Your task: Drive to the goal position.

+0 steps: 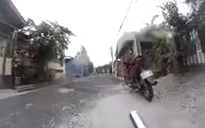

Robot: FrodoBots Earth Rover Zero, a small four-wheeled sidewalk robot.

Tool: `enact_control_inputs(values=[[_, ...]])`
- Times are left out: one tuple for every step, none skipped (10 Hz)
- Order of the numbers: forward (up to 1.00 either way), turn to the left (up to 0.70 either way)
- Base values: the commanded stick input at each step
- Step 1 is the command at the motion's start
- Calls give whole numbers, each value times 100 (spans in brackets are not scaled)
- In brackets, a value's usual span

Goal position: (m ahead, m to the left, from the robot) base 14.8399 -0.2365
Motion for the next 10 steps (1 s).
enact_control_inputs(values=[[50,-19],[50,0],[50,0],[50,0],[50,0],[50,0],[50,0],[50,0],[50,0],[50,0]])
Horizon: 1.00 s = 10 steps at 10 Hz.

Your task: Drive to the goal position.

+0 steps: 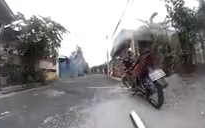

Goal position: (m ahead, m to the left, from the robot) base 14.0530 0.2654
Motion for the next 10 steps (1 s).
enact_control_inputs(values=[[50,0],[50,0],[50,0],[50,0],[50,0],[50,0],[50,0],[50,0],[50,0],[50,0]])
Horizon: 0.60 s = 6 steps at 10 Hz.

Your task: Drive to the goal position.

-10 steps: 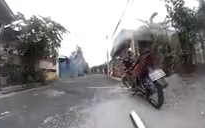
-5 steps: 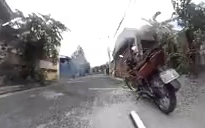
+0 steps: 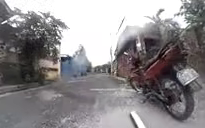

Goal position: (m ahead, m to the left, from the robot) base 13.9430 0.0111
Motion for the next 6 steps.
enact_control_inputs(values=[[50,0],[50,0],[50,0],[50,0],[50,0],[50,0]])
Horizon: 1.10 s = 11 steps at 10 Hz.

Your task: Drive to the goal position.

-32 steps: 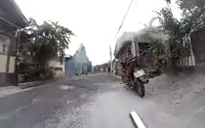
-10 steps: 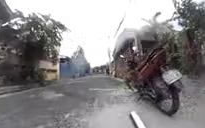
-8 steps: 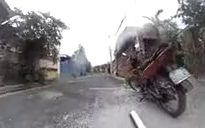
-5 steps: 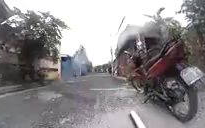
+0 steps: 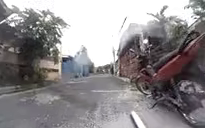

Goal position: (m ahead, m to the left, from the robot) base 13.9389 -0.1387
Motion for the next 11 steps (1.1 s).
enact_control_inputs(values=[[50,0],[50,0],[50,0],[50,0],[50,0],[50,0],[50,0],[50,0],[50,0],[50,0],[50,0]])
